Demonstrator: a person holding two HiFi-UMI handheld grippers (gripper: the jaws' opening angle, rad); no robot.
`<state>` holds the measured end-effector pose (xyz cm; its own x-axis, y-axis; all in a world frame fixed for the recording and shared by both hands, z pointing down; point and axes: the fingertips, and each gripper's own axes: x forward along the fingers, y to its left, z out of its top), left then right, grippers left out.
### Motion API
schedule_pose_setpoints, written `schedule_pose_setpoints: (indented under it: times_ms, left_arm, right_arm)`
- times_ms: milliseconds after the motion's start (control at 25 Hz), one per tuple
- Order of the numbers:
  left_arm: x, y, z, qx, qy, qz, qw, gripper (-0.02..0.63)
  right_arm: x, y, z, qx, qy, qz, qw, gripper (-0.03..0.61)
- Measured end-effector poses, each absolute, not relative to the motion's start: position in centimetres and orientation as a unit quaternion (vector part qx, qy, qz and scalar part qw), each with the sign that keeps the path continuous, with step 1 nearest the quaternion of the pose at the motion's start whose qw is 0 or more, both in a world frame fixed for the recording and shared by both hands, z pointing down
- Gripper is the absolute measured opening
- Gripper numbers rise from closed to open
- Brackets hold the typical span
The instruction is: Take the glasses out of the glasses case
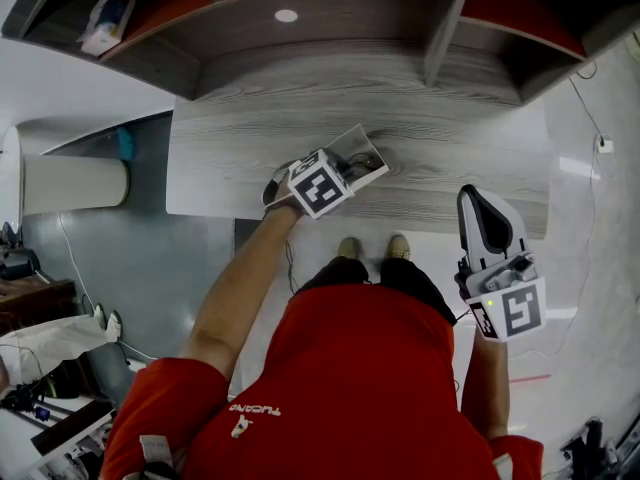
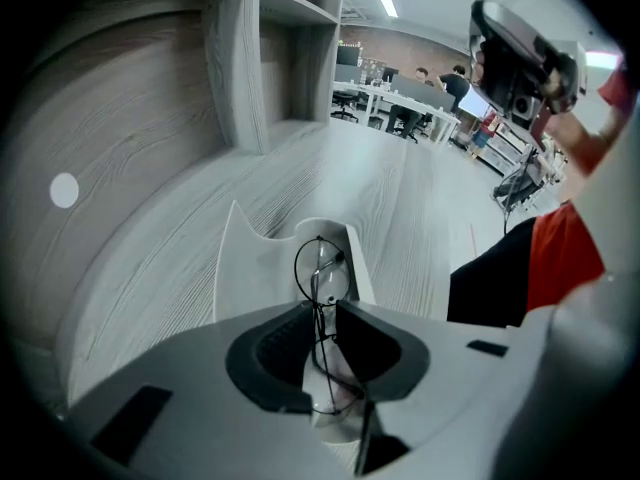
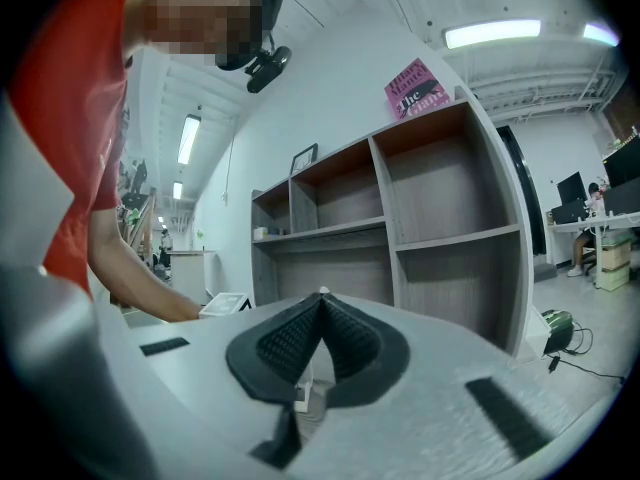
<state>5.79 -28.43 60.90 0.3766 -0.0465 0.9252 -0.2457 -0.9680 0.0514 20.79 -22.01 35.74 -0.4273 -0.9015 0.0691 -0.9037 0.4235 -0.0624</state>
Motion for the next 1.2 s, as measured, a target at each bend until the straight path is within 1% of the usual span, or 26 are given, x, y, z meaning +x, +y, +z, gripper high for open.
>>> schedule_pose_setpoints:
  times_ms: [280,720,1000,1200]
  left_arm:
    - [5.7,-28.7,60.0,0.839,-0.112,0.522,0.103,0.058]
    - [5.0,-29.6,57.3,0.864,-0.157,0.469,0.097,0.046]
    - [5.1,-30.1,52.9,0.89,-0.197,0.399,0.105,0.043]
    - [5.4,-29.9,48.8,0.915,-0.219,0.312,0.13,0.041]
  right_arm:
    - [20.9,-21.6,35.8,0.538,-0.842,0.045,0.014,0.005]
    - [20.3,-21.3,35.5,0.535,-0.844,0.042,0.011,0.005]
    - [19.2,-21.6,34.6,0.528,-0.848,0.037,0.002,0.005]
    - [18.4,-21.6,33.8,0.524,-0.851,0.032,-0.007,0.005]
